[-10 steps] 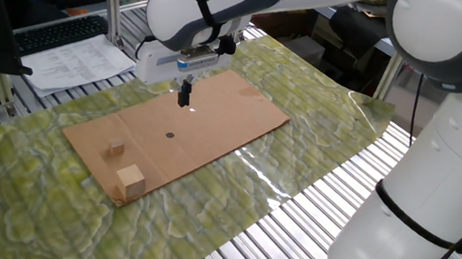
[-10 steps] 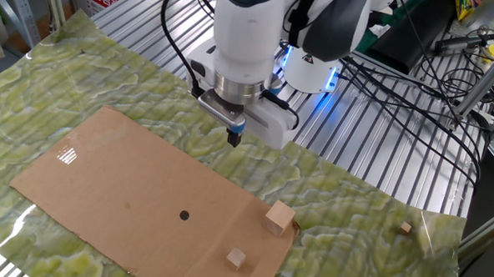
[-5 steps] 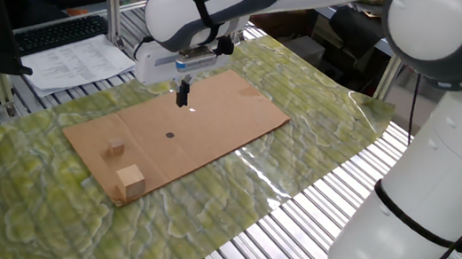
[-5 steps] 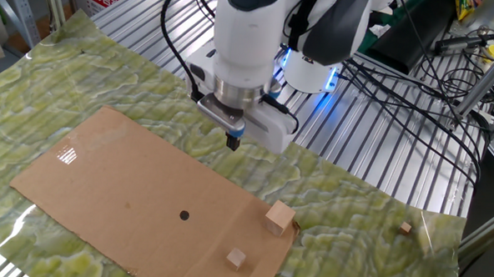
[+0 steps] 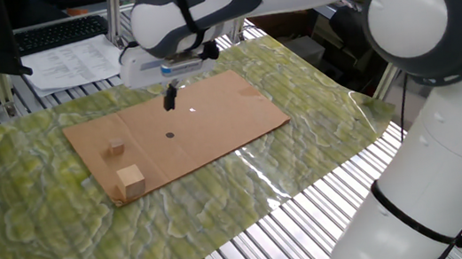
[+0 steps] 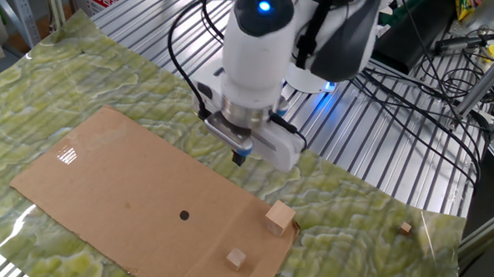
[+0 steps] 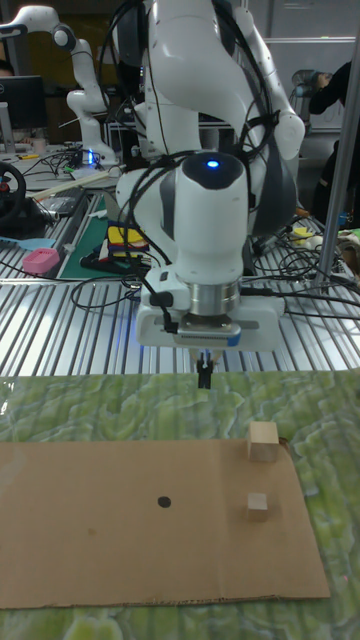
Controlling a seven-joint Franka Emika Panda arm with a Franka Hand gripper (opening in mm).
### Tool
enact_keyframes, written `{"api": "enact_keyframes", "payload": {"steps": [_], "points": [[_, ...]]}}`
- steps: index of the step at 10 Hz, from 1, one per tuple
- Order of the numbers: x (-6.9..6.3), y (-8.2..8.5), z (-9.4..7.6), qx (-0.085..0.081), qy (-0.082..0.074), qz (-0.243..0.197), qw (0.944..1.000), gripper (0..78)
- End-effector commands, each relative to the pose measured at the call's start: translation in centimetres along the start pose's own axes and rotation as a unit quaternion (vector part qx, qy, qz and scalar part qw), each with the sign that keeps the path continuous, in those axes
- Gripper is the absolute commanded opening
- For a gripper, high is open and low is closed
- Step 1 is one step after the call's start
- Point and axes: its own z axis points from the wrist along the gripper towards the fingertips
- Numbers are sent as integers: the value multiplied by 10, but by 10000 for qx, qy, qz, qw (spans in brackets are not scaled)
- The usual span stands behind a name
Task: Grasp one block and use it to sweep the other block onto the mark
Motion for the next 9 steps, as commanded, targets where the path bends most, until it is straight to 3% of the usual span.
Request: {"api": "enact_keyframes", "payload": {"steps": [1, 5, 7, 8, 9], "points": [[1, 21, 10, -20, -9, 14, 10000, 0], [1, 25, 11, 30, 1, -119, 9999, 0], [1, 25, 11, -44, -1, -580, 9983, 0], [1, 25, 11, -59, -26, -562, 9984, 0], [1, 25, 11, -4, -152, -489, 9987, 0]]}}
